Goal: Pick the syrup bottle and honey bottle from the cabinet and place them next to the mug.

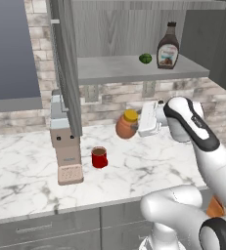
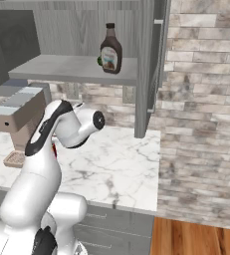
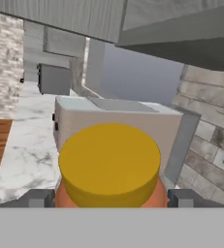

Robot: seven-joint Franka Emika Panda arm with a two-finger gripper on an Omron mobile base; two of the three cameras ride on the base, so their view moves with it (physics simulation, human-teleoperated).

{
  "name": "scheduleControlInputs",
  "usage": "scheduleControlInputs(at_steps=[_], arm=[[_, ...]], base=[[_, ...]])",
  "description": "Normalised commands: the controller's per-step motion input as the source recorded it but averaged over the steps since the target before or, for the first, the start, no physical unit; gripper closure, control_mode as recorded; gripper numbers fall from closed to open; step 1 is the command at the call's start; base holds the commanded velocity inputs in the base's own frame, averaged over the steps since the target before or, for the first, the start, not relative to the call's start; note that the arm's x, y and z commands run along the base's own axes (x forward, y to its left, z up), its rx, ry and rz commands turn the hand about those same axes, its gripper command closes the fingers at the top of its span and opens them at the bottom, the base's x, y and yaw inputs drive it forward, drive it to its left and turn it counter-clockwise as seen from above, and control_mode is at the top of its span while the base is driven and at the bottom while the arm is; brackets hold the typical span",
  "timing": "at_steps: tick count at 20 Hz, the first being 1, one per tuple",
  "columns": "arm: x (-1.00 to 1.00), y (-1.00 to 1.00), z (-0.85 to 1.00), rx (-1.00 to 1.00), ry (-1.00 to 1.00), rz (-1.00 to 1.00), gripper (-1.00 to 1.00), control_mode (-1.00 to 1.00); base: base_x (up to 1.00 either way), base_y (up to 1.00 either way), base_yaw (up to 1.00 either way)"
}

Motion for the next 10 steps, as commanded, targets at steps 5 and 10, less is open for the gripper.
scheduleControlInputs(at_steps=[5, 10], arm=[[0.5, 0.0, -0.01, -0.01, 0.01, 0.01, 1.0, -1.0], [0.27, -0.02, -0.25, -0.02, 0.04, 0.01, 1.0, -1.0]], base=[[0.0, 0.0, 0.0], [0.0, 0.0, 0.0]])
